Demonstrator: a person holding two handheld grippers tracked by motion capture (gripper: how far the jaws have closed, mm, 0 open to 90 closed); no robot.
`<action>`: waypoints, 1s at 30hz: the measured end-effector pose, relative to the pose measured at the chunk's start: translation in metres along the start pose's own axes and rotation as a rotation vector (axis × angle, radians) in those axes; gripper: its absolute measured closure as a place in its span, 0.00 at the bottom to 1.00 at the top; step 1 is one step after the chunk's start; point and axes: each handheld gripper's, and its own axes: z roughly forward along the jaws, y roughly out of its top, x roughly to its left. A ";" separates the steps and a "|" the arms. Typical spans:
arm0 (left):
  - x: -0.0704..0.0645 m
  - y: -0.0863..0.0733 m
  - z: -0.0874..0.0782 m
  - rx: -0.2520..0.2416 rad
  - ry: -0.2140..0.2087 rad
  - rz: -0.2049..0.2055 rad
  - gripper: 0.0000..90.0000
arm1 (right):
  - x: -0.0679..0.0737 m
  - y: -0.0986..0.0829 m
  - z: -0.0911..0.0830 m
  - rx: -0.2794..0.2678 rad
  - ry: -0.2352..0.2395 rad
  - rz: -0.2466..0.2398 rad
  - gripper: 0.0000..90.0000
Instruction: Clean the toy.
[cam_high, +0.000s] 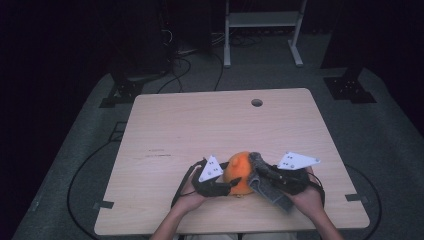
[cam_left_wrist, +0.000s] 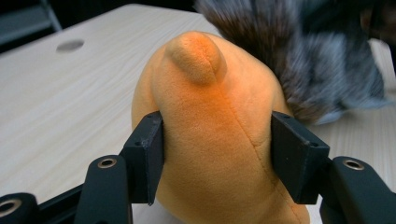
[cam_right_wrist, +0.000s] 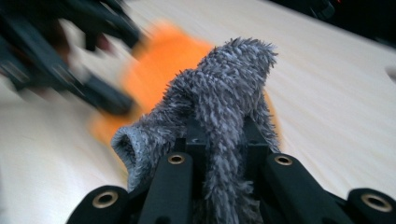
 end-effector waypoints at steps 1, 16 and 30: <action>-0.004 0.001 0.000 -0.001 -0.001 0.032 0.45 | 0.005 0.006 -0.001 -0.022 0.026 -0.017 0.86; -0.024 0.005 0.003 0.016 -0.032 0.204 0.45 | 0.017 0.030 -0.008 -0.036 0.089 -0.081 0.86; 0.003 -0.008 -0.003 0.071 -0.008 0.055 0.44 | -0.016 -0.008 0.000 0.037 0.010 0.065 0.86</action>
